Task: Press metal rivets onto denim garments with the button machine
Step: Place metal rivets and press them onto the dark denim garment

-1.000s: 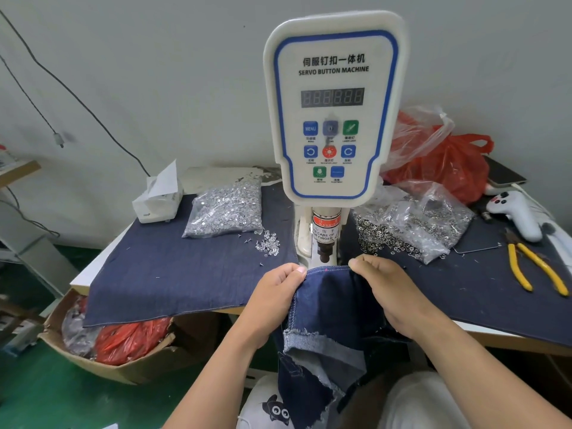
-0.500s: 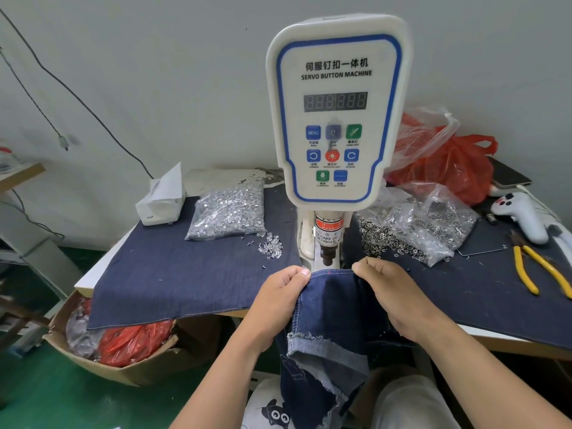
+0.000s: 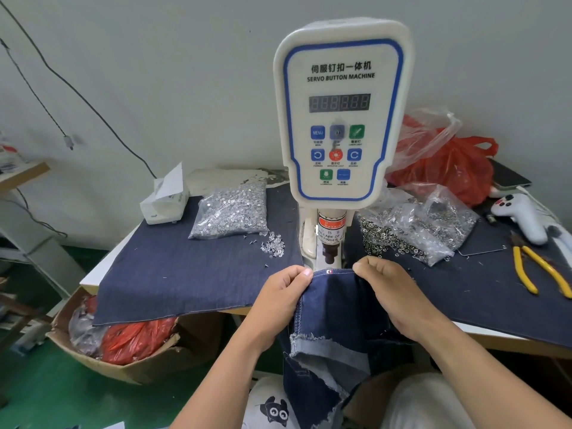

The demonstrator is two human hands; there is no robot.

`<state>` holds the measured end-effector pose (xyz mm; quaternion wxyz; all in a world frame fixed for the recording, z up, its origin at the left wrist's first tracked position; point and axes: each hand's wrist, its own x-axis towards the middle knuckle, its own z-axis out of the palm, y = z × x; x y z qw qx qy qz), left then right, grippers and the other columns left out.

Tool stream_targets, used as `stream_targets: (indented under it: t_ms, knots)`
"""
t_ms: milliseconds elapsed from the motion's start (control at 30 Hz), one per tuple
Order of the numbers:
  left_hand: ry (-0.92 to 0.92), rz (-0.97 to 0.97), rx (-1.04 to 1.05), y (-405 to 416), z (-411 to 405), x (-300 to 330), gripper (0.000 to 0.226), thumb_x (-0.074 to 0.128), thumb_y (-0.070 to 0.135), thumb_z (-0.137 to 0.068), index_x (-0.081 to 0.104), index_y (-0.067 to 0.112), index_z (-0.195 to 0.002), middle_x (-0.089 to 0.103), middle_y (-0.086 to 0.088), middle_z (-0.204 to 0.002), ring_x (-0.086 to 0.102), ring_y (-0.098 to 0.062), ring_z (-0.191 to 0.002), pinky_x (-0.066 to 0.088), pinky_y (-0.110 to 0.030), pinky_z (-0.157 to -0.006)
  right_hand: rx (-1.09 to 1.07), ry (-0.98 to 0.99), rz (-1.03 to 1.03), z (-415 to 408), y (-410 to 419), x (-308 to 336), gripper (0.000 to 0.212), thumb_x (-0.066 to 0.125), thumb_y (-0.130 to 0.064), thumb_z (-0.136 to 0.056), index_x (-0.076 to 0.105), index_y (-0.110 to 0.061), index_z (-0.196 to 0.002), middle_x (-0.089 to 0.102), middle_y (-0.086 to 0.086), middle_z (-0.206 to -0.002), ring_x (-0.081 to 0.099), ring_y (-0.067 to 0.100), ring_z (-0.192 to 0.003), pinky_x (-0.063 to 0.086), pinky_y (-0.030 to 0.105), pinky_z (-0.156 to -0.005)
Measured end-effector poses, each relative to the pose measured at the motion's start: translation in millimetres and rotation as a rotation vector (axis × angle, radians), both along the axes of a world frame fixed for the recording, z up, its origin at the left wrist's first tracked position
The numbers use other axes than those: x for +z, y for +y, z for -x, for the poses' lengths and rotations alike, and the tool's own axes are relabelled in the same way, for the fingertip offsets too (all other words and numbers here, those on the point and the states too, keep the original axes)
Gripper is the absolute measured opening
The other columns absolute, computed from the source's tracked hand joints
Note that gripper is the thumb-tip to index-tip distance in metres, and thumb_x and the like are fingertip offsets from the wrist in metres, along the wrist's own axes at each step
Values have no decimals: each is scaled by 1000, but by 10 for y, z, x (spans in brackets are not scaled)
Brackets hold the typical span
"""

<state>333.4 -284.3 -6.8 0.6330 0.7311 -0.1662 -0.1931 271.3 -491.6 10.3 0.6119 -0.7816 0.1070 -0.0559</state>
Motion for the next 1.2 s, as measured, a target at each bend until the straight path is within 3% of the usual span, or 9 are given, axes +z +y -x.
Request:
stream_targets:
  t_ms: [167,267,467,600,733,833,933,1067,1200]
  knots:
    - [138,128,-31,131,128,36,25,63,38,-94,75,29,-114,74,-15,-114,70,-14,-101,54,-32,-92,182,-33,113,161,-87,139,27,60,-52,-78,65,-26,-74,54,-12,-67,43,4,-66,37,19,-66]
    - [177,204,-112,226,248,91,25,65,33,-98,72,27,-121,73,-9,-116,68,-20,-107,53,-36,-94,257,-21,66,297,-130,166,20,65,-46,-86,74,-28,-92,72,0,-89,58,20,-81,41,38,-81]
    - [30,248,-237,291,434,186,21,66,14,-101,65,18,-122,65,-1,-117,62,-13,-110,51,-24,-94,415,142,334,429,-126,234,21,65,-36,-99,67,-45,-117,68,-33,-113,64,-9,-102,47,10,-87]
    - [9,273,-232,325,486,235,21,71,16,-98,67,21,-118,67,0,-117,63,-14,-111,52,-25,-94,433,187,446,487,-131,320,15,70,-47,-93,68,-40,-105,67,-33,-101,61,-9,-92,43,6,-77]
    - [59,393,-176,377,481,232,29,77,20,-92,64,14,-117,64,-12,-118,62,-27,-109,52,-39,-97,265,149,425,558,-84,272,40,72,-64,-81,53,-43,-109,60,-27,-107,55,-12,-98,42,9,-77]
    - [96,446,-166,407,494,210,32,77,16,-91,60,9,-117,61,-17,-118,61,-30,-105,53,-39,-94,380,227,348,600,-19,250,58,69,-76,-77,65,-22,-98,63,-13,-81,60,6,-72,40,24,-70]
    - [117,372,-203,445,509,223,38,77,15,-85,63,12,-120,60,-10,-114,60,-24,-102,52,-31,-87,393,186,64,630,-9,304,40,72,-56,-80,75,-21,-99,78,5,-93,74,29,-92,51,37,-82]
    - [151,72,-393,395,523,335,60,78,41,-89,56,39,-145,66,6,-135,64,-14,-126,52,-30,-103,454,116,127,574,67,411,18,72,-40,-86,74,-31,-101,78,-6,-97,72,12,-93,53,30,-83]
    - [-28,-106,-443,217,567,396,18,72,40,-100,73,29,-114,71,9,-104,65,-8,-98,52,-30,-90,490,124,213,496,117,465,15,74,-39,-83,76,-31,-96,78,-8,-92,69,0,-85,54,30,-84]
